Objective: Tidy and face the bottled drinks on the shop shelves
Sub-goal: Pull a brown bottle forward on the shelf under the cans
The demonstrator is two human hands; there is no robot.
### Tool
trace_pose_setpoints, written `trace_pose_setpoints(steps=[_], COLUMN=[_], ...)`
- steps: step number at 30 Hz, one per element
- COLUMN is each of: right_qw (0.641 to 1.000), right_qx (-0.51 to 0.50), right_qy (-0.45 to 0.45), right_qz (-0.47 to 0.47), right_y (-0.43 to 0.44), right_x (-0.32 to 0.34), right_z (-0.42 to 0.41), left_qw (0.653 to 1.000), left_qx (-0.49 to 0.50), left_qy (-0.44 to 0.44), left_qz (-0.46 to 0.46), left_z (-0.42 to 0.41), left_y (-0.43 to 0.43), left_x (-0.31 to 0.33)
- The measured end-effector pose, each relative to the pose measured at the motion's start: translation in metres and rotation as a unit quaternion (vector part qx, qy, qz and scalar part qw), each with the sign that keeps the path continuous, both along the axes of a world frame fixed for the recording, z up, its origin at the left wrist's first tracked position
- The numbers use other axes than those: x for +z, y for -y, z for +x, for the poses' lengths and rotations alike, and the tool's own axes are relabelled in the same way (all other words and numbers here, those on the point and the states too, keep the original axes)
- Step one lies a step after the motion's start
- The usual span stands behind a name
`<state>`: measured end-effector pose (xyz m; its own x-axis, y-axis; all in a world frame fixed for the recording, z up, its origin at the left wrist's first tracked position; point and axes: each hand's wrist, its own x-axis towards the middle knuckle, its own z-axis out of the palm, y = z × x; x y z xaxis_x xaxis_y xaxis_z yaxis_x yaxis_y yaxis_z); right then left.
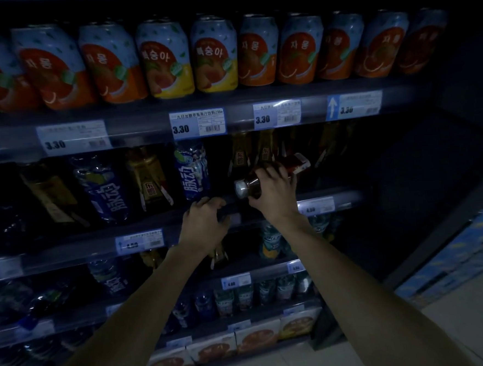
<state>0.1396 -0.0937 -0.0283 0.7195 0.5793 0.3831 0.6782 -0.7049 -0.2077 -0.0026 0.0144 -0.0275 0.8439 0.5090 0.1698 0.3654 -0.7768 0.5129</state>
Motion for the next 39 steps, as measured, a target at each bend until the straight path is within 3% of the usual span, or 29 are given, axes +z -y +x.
trace_pose_setpoints(steps=[9, 12, 18, 24, 28, 32, 39], right_qw=[0.997, 0.996, 0.999, 0.993, 0.960, 0.932, 0.825], right_qx=[-0.009, 0.004, 0.006, -0.015, 0.001, 0.013, -0.006], right_qy=[0.006, -0.028, 0.001, -0.021, -0.069, -0.102, -0.206], right_qz=[-0.080, -0.080, -0.050, 0.116, 0.271, 0.347, 0.526], right_y=[-0.004, -0.006, -0.005, 0.010, 0.027, 0.040, 0.053], right_x=[0.009, 0.015, 0.012, 0.022, 0.035, 0.039, 0.048], right_z=[0.005, 0.008, 0.005, 0.009, 0.017, 0.020, 0.032], left_qw=[1.000, 1.000, 1.000, 1.000, 1.000, 1.000, 0.999], left_qx=[-0.003, -0.002, -0.003, 0.007, 0.007, -0.005, -0.021], left_qy=[-0.001, 0.002, 0.009, -0.007, -0.003, 0.003, -0.012], left_qz=[0.005, 0.005, -0.001, 0.007, -0.005, -0.021, -0.021], left_z=[0.000, 0.001, 0.003, 0.006, 0.011, 0.017, 0.029], left_y=[0.002, 0.002, 0.000, 0.005, 0.010, 0.014, 0.022], left_x=[0.000, 0.000, 0.000, 0.001, 0.003, 0.003, 0.001])
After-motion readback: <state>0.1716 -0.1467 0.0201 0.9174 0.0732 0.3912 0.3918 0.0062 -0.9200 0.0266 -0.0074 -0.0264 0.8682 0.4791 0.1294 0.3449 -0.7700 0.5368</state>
